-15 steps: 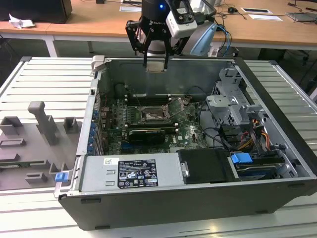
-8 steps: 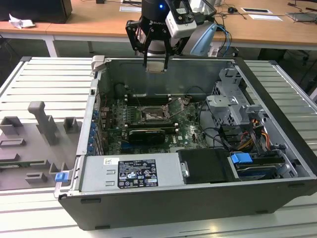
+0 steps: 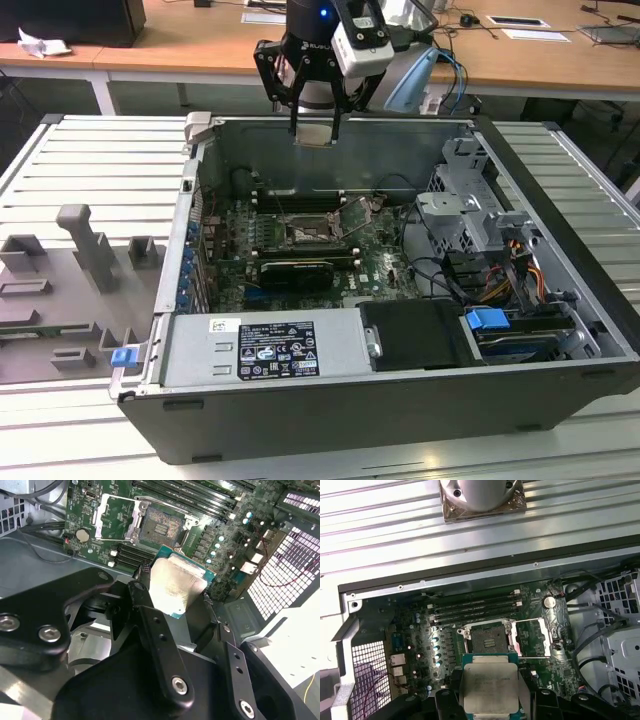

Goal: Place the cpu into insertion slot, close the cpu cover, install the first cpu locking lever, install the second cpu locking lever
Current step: 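Place the cpu into insertion slot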

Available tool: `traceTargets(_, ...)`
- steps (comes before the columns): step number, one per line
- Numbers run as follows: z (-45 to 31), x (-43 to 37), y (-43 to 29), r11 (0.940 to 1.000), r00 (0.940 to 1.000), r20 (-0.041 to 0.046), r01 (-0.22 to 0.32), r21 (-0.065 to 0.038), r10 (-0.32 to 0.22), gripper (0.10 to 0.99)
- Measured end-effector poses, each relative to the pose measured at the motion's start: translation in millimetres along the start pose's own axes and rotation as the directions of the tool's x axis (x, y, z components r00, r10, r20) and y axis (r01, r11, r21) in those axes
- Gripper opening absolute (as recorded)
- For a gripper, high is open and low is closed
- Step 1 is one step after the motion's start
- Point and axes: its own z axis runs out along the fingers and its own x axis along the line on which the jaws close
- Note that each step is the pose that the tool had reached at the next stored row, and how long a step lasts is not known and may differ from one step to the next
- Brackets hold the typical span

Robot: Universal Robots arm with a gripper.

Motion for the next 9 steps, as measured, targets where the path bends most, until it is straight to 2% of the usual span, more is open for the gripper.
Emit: traceTargets(9, 0.1, 0.0, 0.0, 0.9995, 0.9994, 0.0030, -0.033, -0.001, 0.033, 0.529)
